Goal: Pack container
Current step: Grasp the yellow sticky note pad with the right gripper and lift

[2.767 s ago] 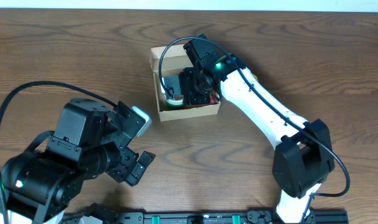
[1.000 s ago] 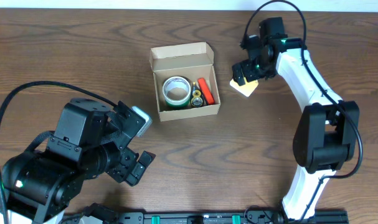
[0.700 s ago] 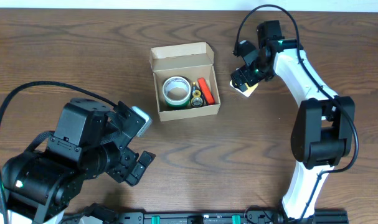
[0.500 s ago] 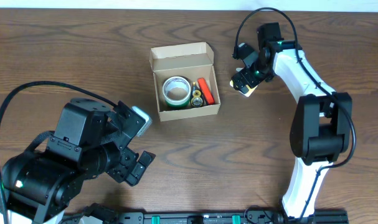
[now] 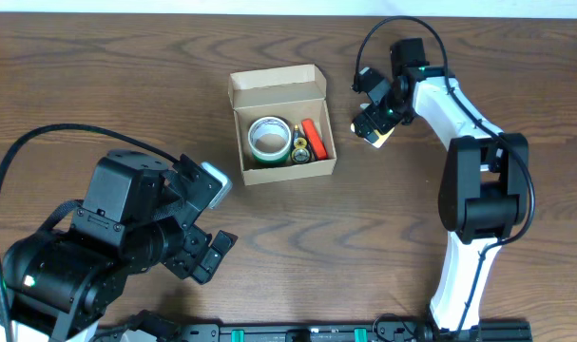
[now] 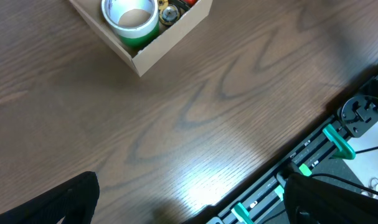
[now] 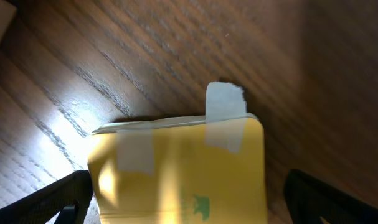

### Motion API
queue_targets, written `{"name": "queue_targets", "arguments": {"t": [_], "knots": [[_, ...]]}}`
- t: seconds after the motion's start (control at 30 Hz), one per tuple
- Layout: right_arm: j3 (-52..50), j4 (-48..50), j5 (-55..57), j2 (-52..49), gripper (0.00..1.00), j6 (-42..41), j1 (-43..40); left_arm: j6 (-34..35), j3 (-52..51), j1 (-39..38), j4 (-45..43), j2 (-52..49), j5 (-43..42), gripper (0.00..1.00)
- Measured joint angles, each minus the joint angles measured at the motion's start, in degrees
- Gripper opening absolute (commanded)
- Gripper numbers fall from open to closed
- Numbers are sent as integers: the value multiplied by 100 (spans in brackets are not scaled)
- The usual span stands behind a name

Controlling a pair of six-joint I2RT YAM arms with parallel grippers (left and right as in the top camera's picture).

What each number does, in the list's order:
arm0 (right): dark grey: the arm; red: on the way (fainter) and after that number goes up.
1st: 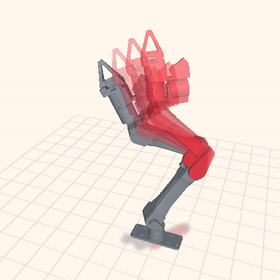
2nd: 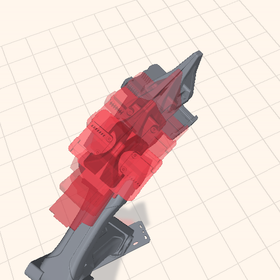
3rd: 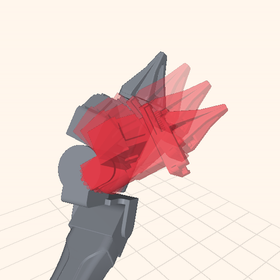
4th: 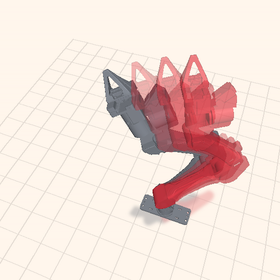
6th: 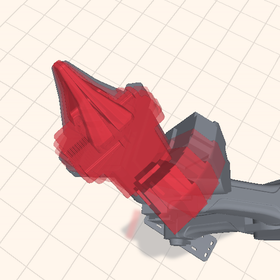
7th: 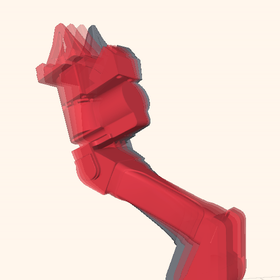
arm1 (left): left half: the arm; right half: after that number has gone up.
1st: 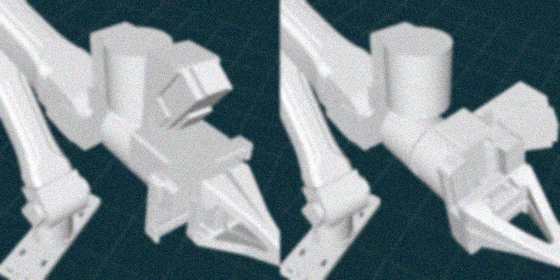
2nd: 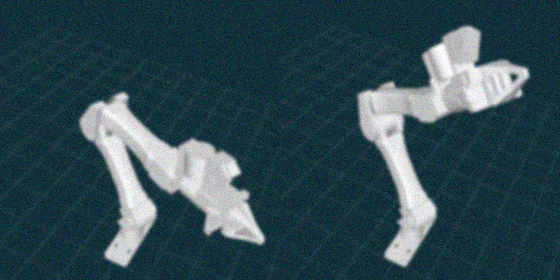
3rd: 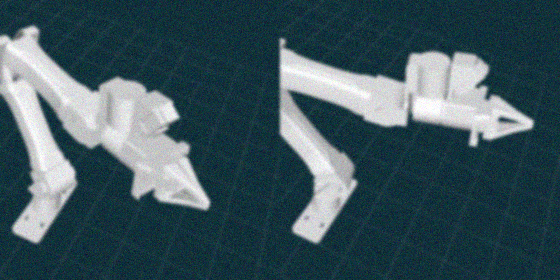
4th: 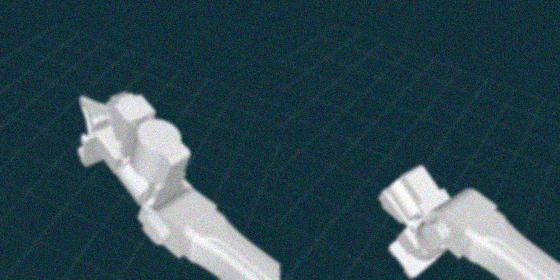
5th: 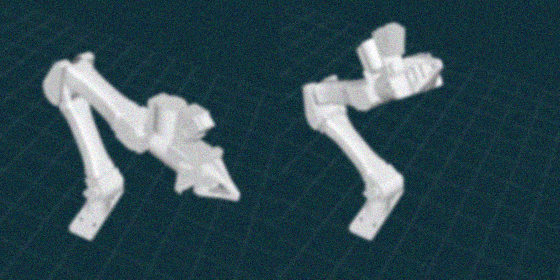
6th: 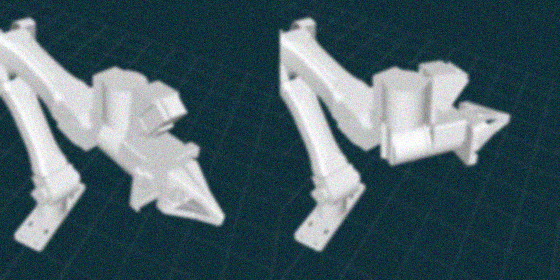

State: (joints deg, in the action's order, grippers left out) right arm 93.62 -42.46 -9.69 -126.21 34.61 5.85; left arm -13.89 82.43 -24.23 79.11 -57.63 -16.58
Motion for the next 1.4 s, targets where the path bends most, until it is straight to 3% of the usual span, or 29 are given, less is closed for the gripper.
{"name": "queue_targets", "arguments": {"t": [0.5,0.77,1.0,1.2,1.4], "knots": [[0,-70,-42,-92,99,22,0,2,0,0,2,0,0,95],[0,-81,-37,-127,75,44,0,0,0,0,2,0,0,95],[85,-254,-63,-127,73,-380,0,2,0,0,2,0,0,95],[748,-992,-70,-125,74,-863,0,2,0,0,2,-2,-2,95],[2035,-1775,-505,63,73,-1263,31,0,0,0,2,0,-2,95]]}}
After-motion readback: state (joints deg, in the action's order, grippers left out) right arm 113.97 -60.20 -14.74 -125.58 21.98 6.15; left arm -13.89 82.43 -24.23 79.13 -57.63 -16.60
